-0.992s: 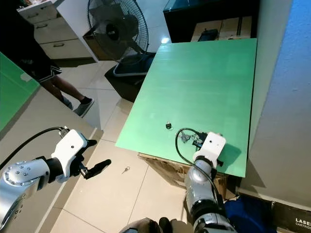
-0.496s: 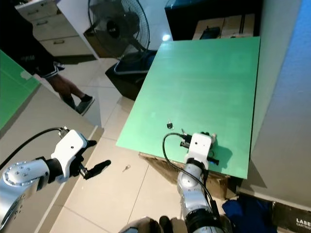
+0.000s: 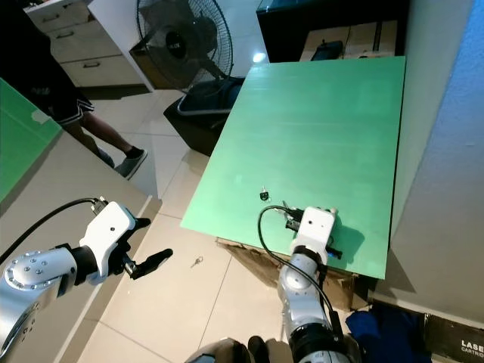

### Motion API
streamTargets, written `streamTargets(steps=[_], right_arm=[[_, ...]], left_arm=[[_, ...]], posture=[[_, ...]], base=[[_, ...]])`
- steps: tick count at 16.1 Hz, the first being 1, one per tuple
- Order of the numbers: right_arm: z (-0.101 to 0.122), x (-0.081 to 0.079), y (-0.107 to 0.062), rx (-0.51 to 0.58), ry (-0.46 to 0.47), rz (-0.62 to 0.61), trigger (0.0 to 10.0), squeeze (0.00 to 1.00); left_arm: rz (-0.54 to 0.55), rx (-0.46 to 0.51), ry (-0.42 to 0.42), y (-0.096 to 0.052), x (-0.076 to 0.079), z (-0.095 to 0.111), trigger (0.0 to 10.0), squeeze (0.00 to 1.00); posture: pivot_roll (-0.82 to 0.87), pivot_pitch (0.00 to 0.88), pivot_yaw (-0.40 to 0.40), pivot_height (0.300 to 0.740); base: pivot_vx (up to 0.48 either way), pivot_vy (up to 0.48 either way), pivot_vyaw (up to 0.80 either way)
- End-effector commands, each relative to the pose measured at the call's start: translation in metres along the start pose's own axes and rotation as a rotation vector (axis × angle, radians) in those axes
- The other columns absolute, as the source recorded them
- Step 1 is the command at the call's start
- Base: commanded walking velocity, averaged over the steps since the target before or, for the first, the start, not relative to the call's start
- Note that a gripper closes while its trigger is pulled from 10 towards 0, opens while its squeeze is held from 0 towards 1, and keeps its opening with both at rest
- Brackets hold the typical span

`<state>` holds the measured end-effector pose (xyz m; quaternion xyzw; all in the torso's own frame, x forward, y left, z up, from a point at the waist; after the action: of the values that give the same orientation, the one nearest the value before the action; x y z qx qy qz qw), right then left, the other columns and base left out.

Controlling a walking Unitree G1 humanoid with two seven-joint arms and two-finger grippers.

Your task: Hang keys on a hook

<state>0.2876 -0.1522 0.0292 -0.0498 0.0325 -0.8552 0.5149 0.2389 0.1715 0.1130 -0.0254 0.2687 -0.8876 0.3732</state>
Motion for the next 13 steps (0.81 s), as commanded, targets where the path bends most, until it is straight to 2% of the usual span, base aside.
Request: streamTargets(steps=[1,8,13], right_arm=[[-0.0028,-0.0088,-0.0047,-0.023,0.003,0.025,10.0,1.0],[-0.0008,-0.0027,-0.0041,0.003,-0.026,0.004,10.0,1.0],[-0.0058,-0.0001,-0.0033,-0.036,0.005,-0.01,10.0,1.0]], left_arm=[[0.016,-0.034,-0.004,-0.0063,-0.0045,-0.0064,10.0,0.0],[0.017,-0.04,-0.009,-0.0063,-0.0033,-0.0091,10.0,0.0],[0.009,-0.041,-0.006,-0.0054,-0.0033,-0.0076,10.0,0.0]], posture=[[0.0,0.136,0.4,0.74],[-0.01,0.14,0.4,0.74],[0.0,0.148,0.4,0.74]], base=[[0.0,0.0,0.0],[0.0,0.0,0.0],[0.0,0.0,0.0]])
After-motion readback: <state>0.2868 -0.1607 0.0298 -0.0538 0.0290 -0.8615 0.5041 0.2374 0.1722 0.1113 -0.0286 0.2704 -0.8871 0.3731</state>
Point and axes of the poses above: a point about 5 cm out from each wrist's last joint towards the gripper, its own y axis pointing out of the wrist towards the gripper, its own z axis along the axis of the wrist's last joint, x = y × z, the point moved 1 cm from there along y, pointing out of the wrist towards the gripper, and after that the axes turned 1 degree about y, right-handed, at the moved point
